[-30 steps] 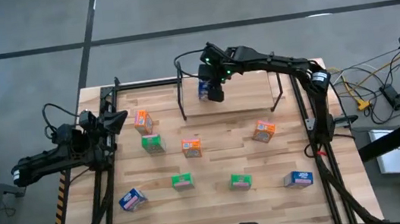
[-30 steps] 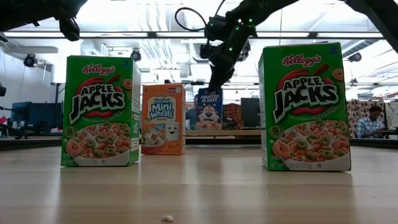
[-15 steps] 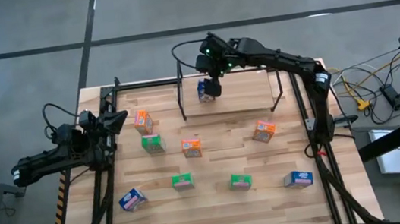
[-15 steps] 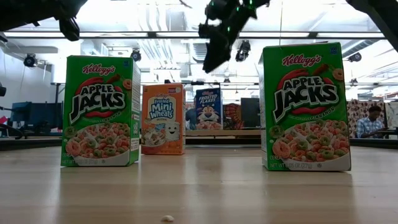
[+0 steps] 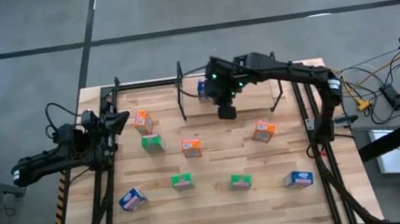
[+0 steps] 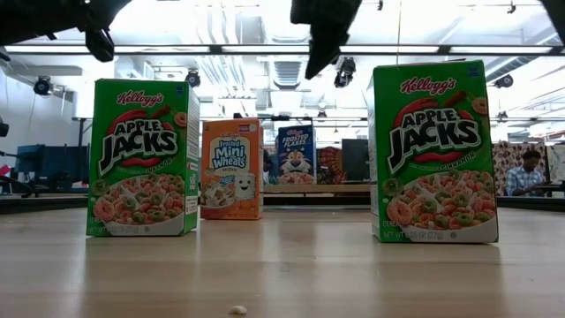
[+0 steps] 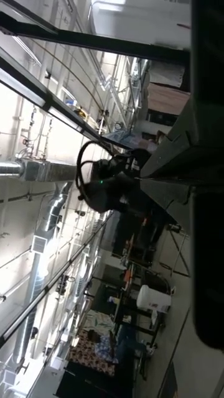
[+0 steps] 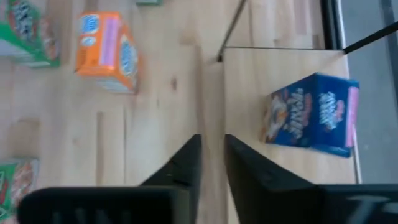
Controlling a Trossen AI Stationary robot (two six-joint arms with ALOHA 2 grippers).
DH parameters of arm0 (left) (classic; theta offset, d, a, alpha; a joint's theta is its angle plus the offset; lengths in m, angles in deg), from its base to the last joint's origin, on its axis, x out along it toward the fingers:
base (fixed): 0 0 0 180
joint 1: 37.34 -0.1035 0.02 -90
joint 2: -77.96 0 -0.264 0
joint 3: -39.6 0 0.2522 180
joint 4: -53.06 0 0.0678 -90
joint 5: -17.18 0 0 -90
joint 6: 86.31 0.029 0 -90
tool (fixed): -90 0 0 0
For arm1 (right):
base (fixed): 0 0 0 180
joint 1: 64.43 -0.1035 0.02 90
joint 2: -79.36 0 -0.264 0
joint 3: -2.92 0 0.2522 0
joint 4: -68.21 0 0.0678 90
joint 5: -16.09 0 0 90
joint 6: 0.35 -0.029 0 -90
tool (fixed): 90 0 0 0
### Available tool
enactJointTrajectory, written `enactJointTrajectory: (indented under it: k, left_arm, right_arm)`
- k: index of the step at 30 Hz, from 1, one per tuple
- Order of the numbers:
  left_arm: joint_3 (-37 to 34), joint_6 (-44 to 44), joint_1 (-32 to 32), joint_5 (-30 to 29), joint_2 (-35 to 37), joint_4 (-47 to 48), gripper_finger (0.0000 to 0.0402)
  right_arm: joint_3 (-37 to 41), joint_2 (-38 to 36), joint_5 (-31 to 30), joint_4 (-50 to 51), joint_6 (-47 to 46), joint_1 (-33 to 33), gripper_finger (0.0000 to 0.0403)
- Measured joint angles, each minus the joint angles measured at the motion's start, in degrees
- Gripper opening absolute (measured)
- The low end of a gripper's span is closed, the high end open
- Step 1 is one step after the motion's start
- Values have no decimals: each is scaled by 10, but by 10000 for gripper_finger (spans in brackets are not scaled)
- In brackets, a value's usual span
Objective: Stack cereal on shelf
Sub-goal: Put the top blue cereal box on the shelf
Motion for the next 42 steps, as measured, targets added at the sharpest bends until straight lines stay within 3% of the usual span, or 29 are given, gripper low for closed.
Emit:
enactJointTrajectory:
  k: [4,12,17,26,30,42]
  left_arm:
    - [0,-1,0,0,-1,0,0]
    - [0,6,0,0,-3,7,0]
    - [0,33,0,-4,-14,10,0]
    - [0,44,0,-15,-35,-89,0]
    - [0,51,0,-11,-33,-90,0]
    - [0,67,0,-11,-32,-94,0]
  right_arm:
    - [115,-64,0,-95,-14,-7,13]
    - [363,-177,0,-373,-8,-6,13]
    - [468,-205,-4,-547,0,-3,13]
    - [582,-203,-8,-647,-106,-2,13]
    - [610,-203,-79,-674,-141,3,13]
    - [616,-160,-142,-730,-101,57,13]
